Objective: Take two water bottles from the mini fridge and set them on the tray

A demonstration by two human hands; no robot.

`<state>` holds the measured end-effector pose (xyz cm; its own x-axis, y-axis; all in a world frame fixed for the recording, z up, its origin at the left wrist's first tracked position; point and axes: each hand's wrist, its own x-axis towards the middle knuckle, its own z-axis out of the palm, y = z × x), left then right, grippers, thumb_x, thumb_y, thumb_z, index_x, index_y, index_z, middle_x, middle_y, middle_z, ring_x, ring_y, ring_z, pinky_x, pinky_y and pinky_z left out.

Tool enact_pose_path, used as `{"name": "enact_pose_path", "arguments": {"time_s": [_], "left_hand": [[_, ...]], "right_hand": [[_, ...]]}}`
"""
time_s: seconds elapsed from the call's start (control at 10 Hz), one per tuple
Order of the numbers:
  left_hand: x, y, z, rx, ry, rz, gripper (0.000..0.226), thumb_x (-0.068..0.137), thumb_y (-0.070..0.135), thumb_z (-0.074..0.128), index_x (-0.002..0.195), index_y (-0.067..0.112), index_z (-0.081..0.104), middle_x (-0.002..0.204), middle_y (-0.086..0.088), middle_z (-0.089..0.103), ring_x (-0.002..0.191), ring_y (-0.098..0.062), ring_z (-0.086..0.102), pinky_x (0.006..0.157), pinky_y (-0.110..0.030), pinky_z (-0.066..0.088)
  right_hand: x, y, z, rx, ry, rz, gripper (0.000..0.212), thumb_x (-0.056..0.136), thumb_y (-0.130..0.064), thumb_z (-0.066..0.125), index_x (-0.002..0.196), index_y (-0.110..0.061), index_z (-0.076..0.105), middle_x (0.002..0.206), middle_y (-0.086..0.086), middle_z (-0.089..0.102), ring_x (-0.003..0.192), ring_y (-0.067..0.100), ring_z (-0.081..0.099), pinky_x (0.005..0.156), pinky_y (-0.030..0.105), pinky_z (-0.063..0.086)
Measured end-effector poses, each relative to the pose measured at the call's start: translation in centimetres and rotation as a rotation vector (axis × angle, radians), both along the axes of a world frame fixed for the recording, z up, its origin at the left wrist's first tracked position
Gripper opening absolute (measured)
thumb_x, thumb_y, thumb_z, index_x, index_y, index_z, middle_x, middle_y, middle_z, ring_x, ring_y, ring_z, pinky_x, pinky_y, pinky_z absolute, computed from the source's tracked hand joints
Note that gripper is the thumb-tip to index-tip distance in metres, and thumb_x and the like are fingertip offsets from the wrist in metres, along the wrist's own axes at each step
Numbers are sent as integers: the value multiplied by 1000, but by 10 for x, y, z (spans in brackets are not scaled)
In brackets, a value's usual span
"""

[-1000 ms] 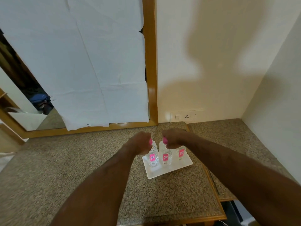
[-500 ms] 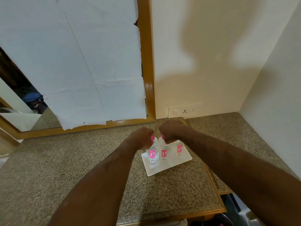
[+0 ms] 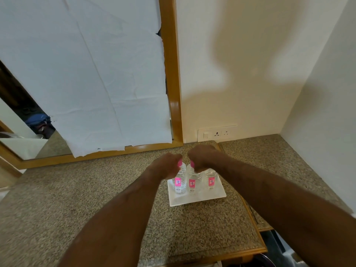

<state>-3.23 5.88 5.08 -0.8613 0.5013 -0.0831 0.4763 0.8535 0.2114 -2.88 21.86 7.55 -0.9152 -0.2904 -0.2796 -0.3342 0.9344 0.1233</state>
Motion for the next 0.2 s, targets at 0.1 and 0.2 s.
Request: {"name": "enact_pose_path", "arguments": {"time_s": [0.1,0.2], "left_hand": [[1,-1,0,-34,19,-4,26,87,19,64,112,16,57,104,-7,69,86,-21,64,72,-34,57],[-5,-6,6,-84,54,7,50,81,37,72,121,17,51,109,-5,69,90,-22,65,69,-31,55]], "right_hand": [[1,0,2,-18,-7,0,28,76,-24,77,97,-12,64,77,0,59,78,19,61,65,32,50],[0,1,4,-5,-28,3,35,71,-31,81,96,-13,64,75,0,60,76,19,61,63,33,50]]}}
